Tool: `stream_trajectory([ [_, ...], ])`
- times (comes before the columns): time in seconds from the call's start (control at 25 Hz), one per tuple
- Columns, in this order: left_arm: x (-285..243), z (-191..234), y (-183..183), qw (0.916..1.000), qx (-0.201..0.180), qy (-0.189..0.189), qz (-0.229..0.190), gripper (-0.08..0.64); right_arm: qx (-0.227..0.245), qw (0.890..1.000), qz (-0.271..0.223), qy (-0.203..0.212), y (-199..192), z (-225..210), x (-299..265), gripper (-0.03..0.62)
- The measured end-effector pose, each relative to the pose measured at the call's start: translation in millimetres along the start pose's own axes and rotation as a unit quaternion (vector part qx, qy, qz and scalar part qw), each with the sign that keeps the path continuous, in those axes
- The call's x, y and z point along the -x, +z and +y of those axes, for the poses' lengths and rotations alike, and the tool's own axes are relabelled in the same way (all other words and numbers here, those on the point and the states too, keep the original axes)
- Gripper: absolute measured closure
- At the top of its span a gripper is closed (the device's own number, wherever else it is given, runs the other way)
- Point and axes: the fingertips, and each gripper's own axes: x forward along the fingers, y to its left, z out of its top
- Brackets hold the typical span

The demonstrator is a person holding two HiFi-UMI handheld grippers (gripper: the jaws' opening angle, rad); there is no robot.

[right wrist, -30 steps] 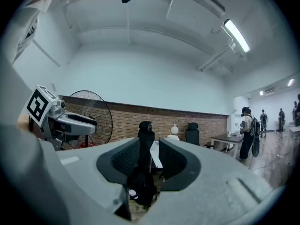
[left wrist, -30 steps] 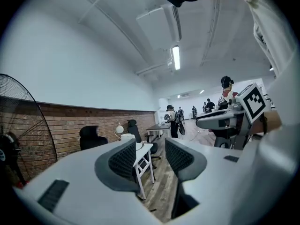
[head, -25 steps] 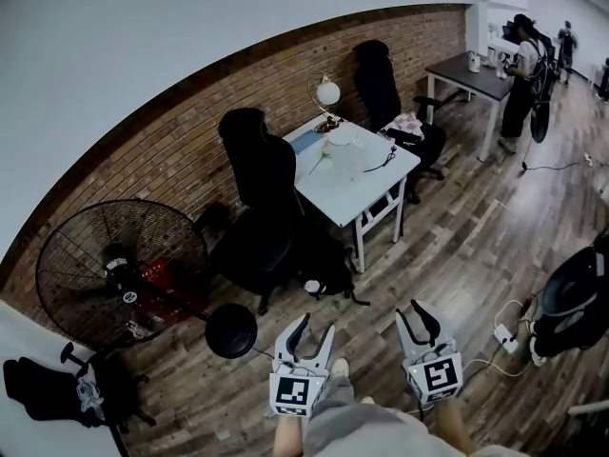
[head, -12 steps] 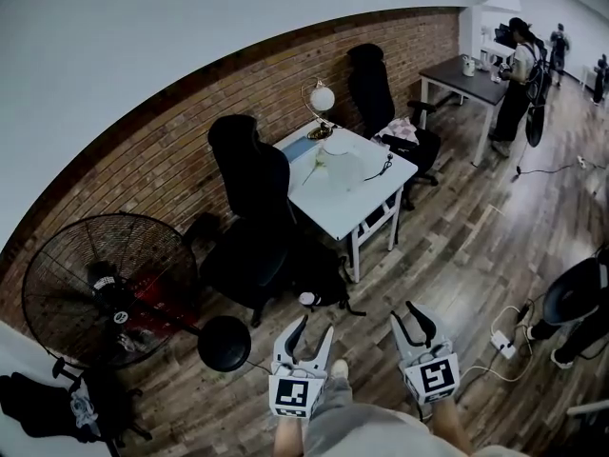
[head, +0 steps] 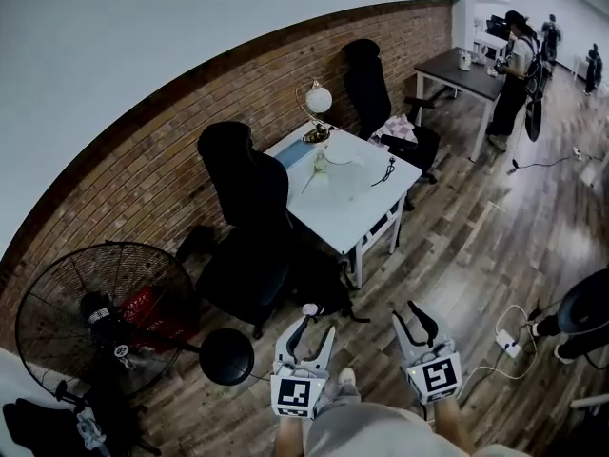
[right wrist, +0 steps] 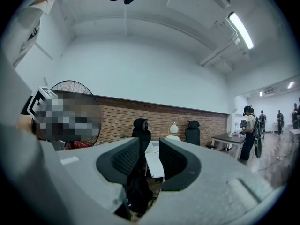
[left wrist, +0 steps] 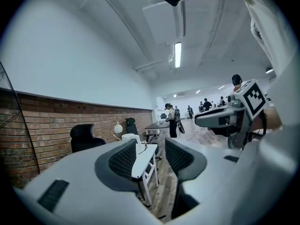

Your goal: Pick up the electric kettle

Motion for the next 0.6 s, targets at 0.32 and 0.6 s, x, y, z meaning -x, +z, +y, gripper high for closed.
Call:
stream_trajectory([
  [0.32,-41.1,48.9,0.8,0.9998,0.005,-0.019,-0.009,0.364,-0.011,0.999,0.045,-0.027,-4.1,-10.0,-53.4,0.477],
  [0.6,-68.2,78.8,-8.4,0.9995,0.009,-0.030,-0.001,0.364,-0.006,0.998,0.050,-0.043,-8.1,-15.4,-89.3,0.477],
])
